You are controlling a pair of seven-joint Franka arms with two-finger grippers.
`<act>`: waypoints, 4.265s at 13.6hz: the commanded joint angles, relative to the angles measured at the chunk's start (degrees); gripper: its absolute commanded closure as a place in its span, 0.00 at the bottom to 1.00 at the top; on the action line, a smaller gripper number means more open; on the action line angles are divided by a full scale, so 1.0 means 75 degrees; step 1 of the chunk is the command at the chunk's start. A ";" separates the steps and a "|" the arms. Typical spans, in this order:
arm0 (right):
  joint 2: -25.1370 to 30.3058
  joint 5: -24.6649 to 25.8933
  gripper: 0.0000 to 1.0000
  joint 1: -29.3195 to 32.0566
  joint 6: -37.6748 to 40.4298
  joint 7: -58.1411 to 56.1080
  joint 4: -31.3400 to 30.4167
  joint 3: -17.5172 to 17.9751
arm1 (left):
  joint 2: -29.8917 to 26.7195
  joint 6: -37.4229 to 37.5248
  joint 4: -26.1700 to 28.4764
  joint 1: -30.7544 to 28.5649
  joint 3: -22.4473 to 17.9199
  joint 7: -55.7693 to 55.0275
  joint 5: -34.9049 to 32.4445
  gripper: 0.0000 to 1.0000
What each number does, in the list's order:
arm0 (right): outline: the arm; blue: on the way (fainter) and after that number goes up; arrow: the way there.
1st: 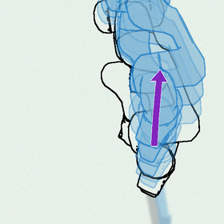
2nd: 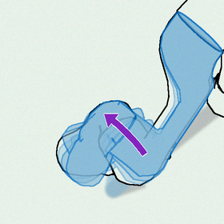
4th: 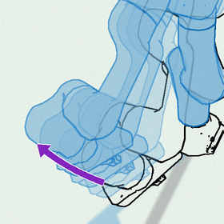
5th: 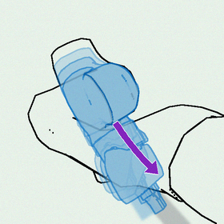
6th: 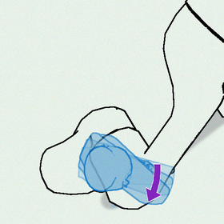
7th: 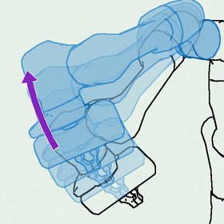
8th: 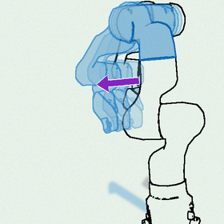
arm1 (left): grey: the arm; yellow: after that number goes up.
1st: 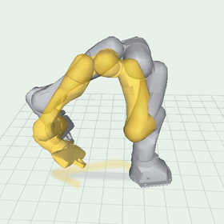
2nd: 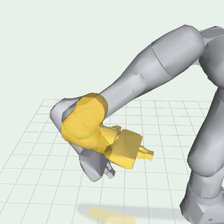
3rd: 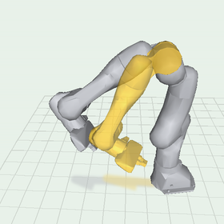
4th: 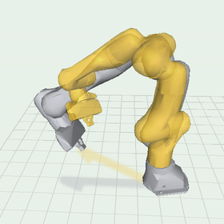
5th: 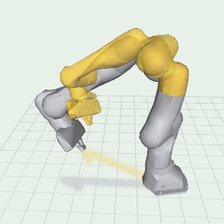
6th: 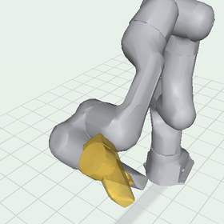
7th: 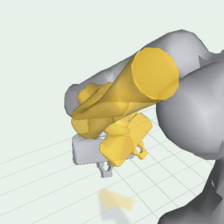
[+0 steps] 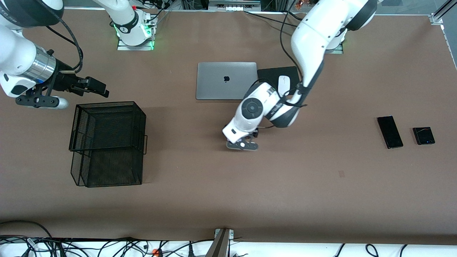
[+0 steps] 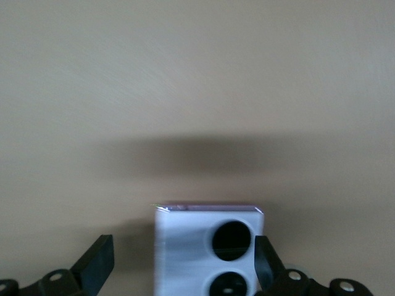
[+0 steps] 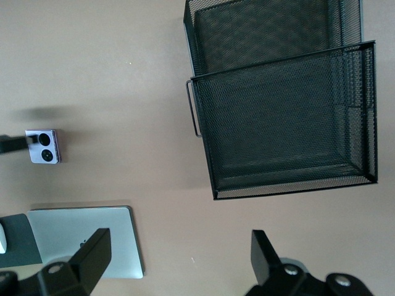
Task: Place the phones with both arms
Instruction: 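Set the white phone beside the laptop while the right gripper approaches, then grasp the white phone with the right gripper while the left gripper reaches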
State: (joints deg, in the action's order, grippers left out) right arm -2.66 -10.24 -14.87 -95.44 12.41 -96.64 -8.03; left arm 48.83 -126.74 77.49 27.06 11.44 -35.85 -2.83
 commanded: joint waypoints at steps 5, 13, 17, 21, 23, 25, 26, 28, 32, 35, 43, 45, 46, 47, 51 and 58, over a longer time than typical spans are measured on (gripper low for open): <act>-0.0359 -0.0100 0.00 -0.0875 -0.0819 0.1588 -0.0052 -0.0019 | -0.2031 0.2786 0.0145 -0.2104 0.0115 0.1963 -0.0149 0.00; -0.2162 0.0075 0.00 -0.2632 -0.3445 0.4193 0.0240 -0.0043 | -0.3508 0.4957 0.0051 -0.4228 0.0033 0.3695 -0.0887 0.00; -0.3146 0.1282 0.00 -0.3546 -0.3446 0.5244 0.0873 -0.0031 | -0.4003 0.4968 0.0203 -0.4744 0.0139 0.4253 -0.0771 0.00; -0.4271 0.1307 0.00 -0.4250 -0.3481 0.6312 0.1996 -0.0043 | -0.4014 0.4886 0.0215 -0.4756 0.0162 0.4334 -0.0571 0.00; -0.4834 0.1307 0.00 -0.4450 -0.3493 0.6431 0.2605 -0.0043 | -0.4002 0.4886 0.0215 -0.4768 0.0174 0.4334 -0.0571 0.00; -0.5431 0.1307 0.00 -0.4602 -0.3667 0.6478 0.3227 -0.0043 | -0.4014 0.4921 0.0227 -0.4768 0.0174 0.4334 -0.0571 0.00; -0.5678 0.1307 0.00 -0.4661 -0.3819 0.6641 0.3403 -0.0054 | -0.4014 0.4933 0.0227 -0.4779 0.0162 0.4334 -0.0571 0.00; -0.6018 0.1318 0.00 -0.4743 -0.4439 0.7330 0.3440 -0.0066 | -0.4014 0.4968 0.0250 -0.4803 0.0162 0.4346 -0.0560 0.00; -0.6523 0.1658 0.00 -0.4872 -0.4934 0.7451 0.3452 -0.0066 | -0.4014 0.4980 0.0250 -0.4803 0.0162 0.4346 -0.0560 0.00; -0.6793 0.1658 0.00 -0.5013 -0.5203 0.7451 0.3464 -0.0089 | -0.4014 0.5003 0.0262 -0.4826 0.0162 0.4346 -0.0548 0.00; -0.7321 0.2020 0.00 -0.5142 -0.5379 0.7300 0.3733 -0.0183 | -0.4002 0.5062 0.0262 -0.4826 0.0150 0.4346 -0.0548 0.00; -0.7332 0.2209 0.00 -0.5084 -0.5450 0.7053 0.3722 -0.0195 | -0.4002 0.5074 0.0262 -0.4826 0.0150 0.4346 -0.0548 0.00; -0.7425 0.2209 0.00 -0.5084 -0.5589 0.7076 0.3733 -0.0195 | -0.4002 0.5074 0.0262 -0.4826 0.0150 0.4346 -0.0548 0.00; -0.7461 0.2209 0.00 -0.5084 -0.5788 0.7064 0.3733 -0.0195 | -0.4002 0.5097 0.0262 -0.4826 0.0150 0.4346 -0.0548 0.00; -0.7590 0.2232 0.00 -0.5130 -0.6128 0.6983 0.3722 -0.0195 | -0.4002 0.5097 0.0262 -0.4826 0.0139 0.4346 -0.0548 0.00; -0.7766 0.2233 0.26 -0.5177 -0.6200 0.6315 0.3675 -0.0183 | -0.4002 0.5109 0.0262 -0.4850 0.0139 0.4358 -0.0548 0.00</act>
State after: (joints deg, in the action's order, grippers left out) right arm -59.05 5.99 -53.40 -141.32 61.14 -70.47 -9.44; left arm 19.47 -89.02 79.08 -8.91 12.44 -4.29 -7.79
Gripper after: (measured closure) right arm 0.097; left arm 0.000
